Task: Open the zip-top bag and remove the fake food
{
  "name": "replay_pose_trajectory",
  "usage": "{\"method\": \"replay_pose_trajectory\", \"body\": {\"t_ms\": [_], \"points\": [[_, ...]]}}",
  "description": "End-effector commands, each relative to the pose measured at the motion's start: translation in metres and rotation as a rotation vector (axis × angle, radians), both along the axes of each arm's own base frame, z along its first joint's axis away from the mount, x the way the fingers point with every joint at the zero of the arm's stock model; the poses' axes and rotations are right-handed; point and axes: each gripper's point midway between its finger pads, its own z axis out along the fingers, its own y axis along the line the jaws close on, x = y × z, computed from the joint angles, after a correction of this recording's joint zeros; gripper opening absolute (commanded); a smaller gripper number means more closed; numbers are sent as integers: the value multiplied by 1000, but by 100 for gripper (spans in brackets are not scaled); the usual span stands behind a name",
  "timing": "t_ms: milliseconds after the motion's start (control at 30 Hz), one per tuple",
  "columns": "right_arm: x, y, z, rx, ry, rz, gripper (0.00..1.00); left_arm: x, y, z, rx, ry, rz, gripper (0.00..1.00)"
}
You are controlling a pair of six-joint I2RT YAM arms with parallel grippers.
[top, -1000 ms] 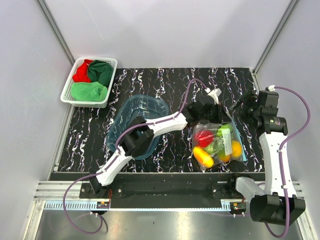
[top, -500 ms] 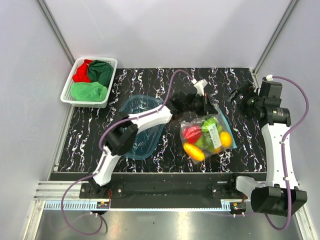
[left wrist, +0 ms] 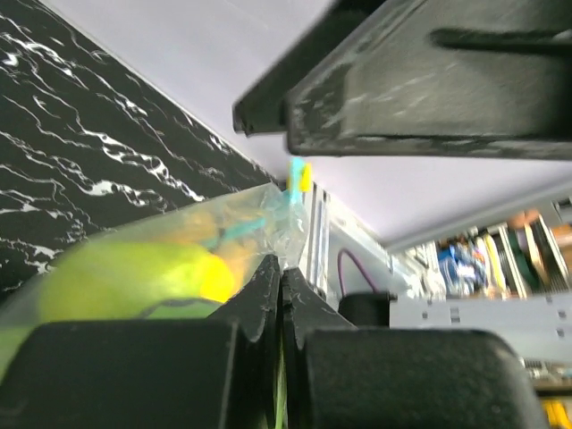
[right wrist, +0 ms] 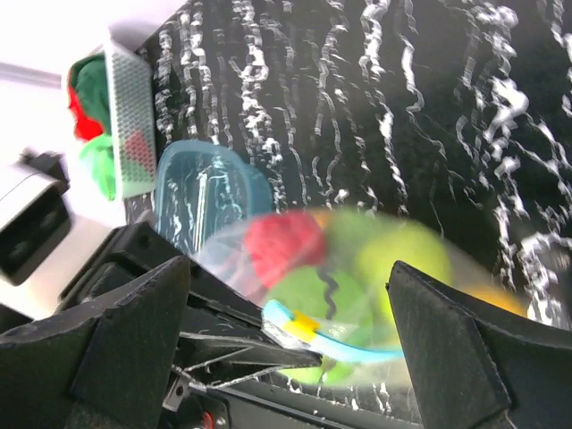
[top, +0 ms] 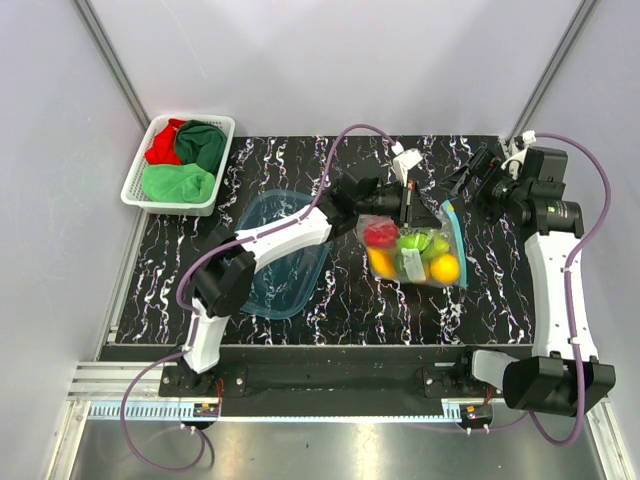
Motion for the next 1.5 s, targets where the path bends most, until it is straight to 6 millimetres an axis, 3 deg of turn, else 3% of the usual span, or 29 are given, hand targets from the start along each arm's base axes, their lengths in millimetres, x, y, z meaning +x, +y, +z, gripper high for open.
{"method": "replay_pose_trajectory", "body": {"t_ms": [0,200,233,267,333,367,433,467,533,567,600,633,667,700,733,867,933,1100,1133,1200,1467], "points": [[-2,16,28,-23,-196,150,100,-10,14,39,-78,-119,-144,0],[-13,41,34,82,-342,272,95,-13,38,36,-101,-118,-301,0],[-14,44,22,109,-326,278,94,-14,41,41,-123,-125,-329,0],[-13,46,30,119,-385,290,94,-21,47,39,-128,-122,-390,0],[-17,51,23,176,-383,298,90,-21,54,41,-141,-128,-432,0],[-14,53,32,179,-446,311,89,-24,58,37,-142,-123,-467,0],[-16,60,30,239,-451,350,85,-24,62,40,-161,-124,-496,0],[-16,62,35,239,-483,372,80,-26,65,34,-159,-106,-522,0],[-20,66,32,258,-484,414,76,-27,71,45,-209,-125,-538,0],[-21,67,35,250,-515,428,74,-25,72,41,-215,-112,-549,0],[-24,68,35,249,-526,446,72,-27,80,53,-252,-128,-563,0],[-26,69,33,250,-534,453,71,-24,79,41,-247,-99,-579,0],[-28,70,36,244,-560,467,68,-24,81,43,-257,-98,-591,0],[-29,71,34,240,-563,479,65,-28,88,58,-286,-115,-613,0],[-29,71,32,240,-559,485,62,-23,86,46,-284,-89,-619,0],[-30,75,27,253,-551,531,58,-24,87,44,-287,-72,-624,0],[-31,75,27,257,-549,524,50,-23,90,47,-302,-85,-597,0],[-29,71,13,227,-503,488,49,0,87,40,-271,-75,-470,0],[-28,70,12,224,-499,484,49,0,88,47,-276,-91,-445,0],[-29,71,9,223,-493,488,48,6,86,37,-241,-76,-410,0],[-30,71,3,211,-478,506,57,4,88,42,-262,-66,-407,0]]}}
